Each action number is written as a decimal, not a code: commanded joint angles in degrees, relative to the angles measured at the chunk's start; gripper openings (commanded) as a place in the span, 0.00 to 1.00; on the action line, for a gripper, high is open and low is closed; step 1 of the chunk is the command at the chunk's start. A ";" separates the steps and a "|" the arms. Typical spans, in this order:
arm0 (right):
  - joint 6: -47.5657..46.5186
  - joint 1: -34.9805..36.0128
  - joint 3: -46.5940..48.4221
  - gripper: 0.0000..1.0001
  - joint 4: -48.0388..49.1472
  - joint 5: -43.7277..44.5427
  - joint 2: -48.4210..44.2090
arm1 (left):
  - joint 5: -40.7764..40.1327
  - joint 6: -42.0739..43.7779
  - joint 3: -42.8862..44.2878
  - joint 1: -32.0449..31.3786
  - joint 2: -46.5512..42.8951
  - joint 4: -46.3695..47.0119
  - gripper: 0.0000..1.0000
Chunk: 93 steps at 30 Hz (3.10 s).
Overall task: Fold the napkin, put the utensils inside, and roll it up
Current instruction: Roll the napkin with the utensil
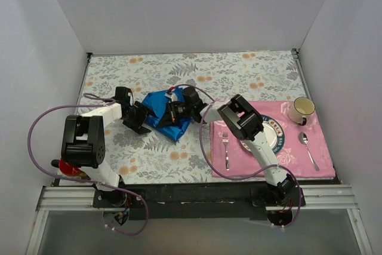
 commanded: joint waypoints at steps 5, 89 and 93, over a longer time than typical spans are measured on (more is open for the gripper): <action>-7.81 0.77 -4.30 0.01 -3.58 1.88 -0.84 | -9.37 2.91 2.43 -1.72 3.81 2.37 0.41; -25.06 2.00 -3.50 0.01 -31.73 7.33 -4.89 | 3.43 1.71 -2.74 0.04 -14.47 -2.56 0.61; -24.52 2.09 -4.12 0.01 -29.62 7.77 -4.71 | 9.34 -1.73 -8.46 -0.22 -14.47 7.80 0.32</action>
